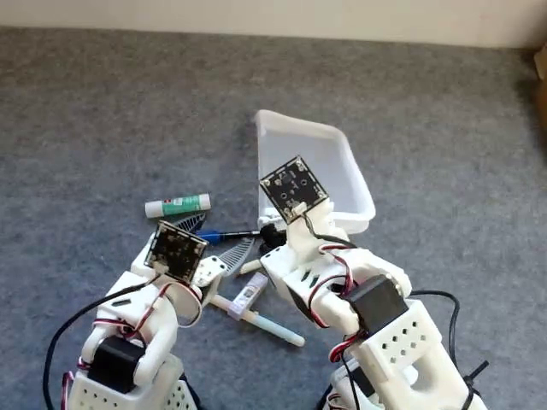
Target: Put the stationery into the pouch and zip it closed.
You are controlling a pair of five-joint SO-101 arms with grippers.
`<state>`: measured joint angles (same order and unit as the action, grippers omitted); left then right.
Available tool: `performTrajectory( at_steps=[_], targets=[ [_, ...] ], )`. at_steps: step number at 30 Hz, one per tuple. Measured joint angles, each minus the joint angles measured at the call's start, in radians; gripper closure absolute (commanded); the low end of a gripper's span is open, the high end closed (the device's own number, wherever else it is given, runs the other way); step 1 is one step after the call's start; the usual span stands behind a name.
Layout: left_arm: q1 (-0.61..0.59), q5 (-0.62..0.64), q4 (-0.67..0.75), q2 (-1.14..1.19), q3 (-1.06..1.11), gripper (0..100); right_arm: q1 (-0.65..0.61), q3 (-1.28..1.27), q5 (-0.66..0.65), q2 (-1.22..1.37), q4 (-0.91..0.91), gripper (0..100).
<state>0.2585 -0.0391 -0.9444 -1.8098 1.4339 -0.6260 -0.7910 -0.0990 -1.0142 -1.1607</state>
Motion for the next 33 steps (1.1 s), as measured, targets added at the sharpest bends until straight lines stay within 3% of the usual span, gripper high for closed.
performTrajectory(
  at_steps=[9, 33],
  targets=[
    [0.0, 0.008, 0.0, 0.0, -0.011, 72, -0.064, 0.002, 0.008, 0.0, -0.041, 99.4],
    [0.064, 0.008, -0.02, -0.002, 0.043, 72, -0.078, 0.002, 0.025, -0.002, -0.048, 99.4]
  ],
)
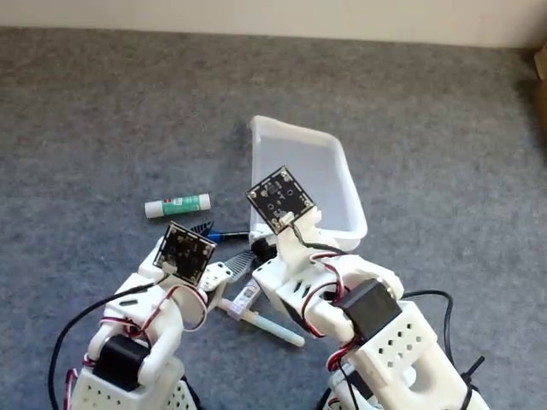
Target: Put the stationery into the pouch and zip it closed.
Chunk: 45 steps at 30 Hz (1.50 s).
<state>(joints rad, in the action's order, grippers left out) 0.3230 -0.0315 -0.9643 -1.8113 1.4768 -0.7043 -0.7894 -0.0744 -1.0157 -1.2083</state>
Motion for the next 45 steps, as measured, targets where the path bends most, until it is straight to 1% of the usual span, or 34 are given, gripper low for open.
performTrajectory(
  at_steps=[6, 8, 13, 20, 30, 35, 40, 45],
  targets=[
    [0.0, 0.0, 0.089, 0.0, 0.069, 72, -0.006, 0.0, 0.0, -0.005, -0.005, 99.4],
    [-0.003, 0.0, 0.103, 0.0, 0.077, 75, -0.006, 0.0, 0.002, -0.005, -0.008, 99.4],
    [-0.008, 0.0, 0.107, 0.0, 0.077, 81, -0.02, 0.0, 0.002, -0.005, -0.049, 99.4],
    [-0.015, 0.0, 0.107, 0.0, 0.077, 84, -0.035, 0.0, 0.002, -0.005, -0.06, 99.4],
    [-0.015, 0.002, 0.107, 0.0, 0.077, 83, -0.035, 0.0, -0.038, -0.005, -0.121, 99.4],
    [-0.015, 0.002, 0.107, 0.0, 0.077, 75, -0.048, 0.0, -0.046, -0.005, -0.123, 99.4],
    [-0.023, 0.0, 0.107, 0.0, 0.077, 75, -0.1, -0.021, -0.046, -0.005, -0.124, 99.4],
    [-0.023, 0.0, 0.107, 0.0, 0.077, 75, -0.107, -0.021, -0.046, -0.005, -0.124, 99.4]
  ],
)
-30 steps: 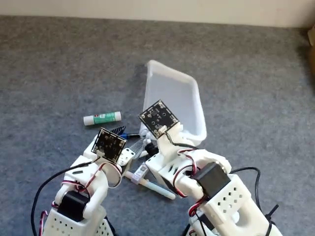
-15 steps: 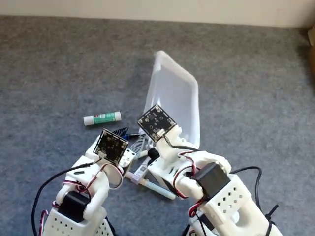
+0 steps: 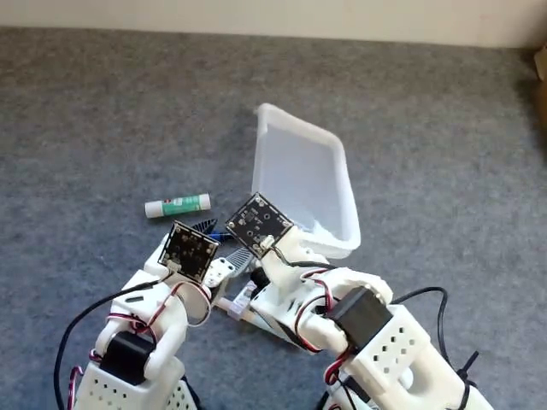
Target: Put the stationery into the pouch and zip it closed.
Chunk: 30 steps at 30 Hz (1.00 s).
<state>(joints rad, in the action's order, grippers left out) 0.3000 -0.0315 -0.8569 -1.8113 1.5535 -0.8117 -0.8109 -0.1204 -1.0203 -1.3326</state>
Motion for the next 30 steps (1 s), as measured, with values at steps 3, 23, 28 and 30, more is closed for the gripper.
performTrajectory(
  at_steps=[3, 23, 28, 30],
  targets=[
    [0.0, 0.0, 0.0, 0.0, 0.0, 75, 0.0, 0.0, 0.0, 0.0, 0.0, 99.4],
    [0.008, 0.0, 0.0, 0.0, 0.0, 82, -0.015, -0.043, -0.052, 0.0, -0.011, 99.4],
    [0.009, 0.0, 0.0, 0.0, 0.0, 94, -0.015, -0.043, -0.052, -0.002, -0.055, 99.4],
    [0.009, 0.002, 0.0, 0.0, 0.0, 98, -0.014, -0.043, -0.052, -0.002, -0.057, 99.4]
  ],
)
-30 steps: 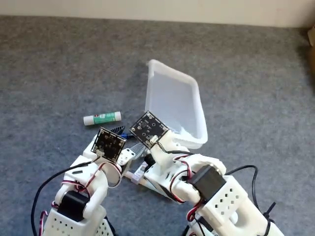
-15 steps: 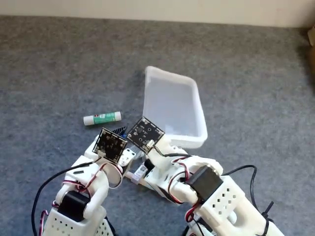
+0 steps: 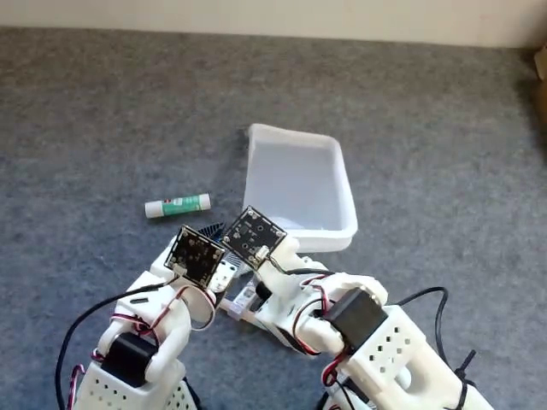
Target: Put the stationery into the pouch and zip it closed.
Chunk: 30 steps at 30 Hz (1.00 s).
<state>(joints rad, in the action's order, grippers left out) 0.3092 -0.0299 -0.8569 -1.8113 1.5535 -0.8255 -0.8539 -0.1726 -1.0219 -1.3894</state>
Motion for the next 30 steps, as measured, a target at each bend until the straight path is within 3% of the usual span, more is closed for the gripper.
performTrajectory(
  at_steps=[30],
  targets=[
    [-0.052, 0.0, 0.0, 0.002, 0.0, 99, 0.342, 0.112, -0.012, 0.0, -0.13, 99.4]
  ],
)
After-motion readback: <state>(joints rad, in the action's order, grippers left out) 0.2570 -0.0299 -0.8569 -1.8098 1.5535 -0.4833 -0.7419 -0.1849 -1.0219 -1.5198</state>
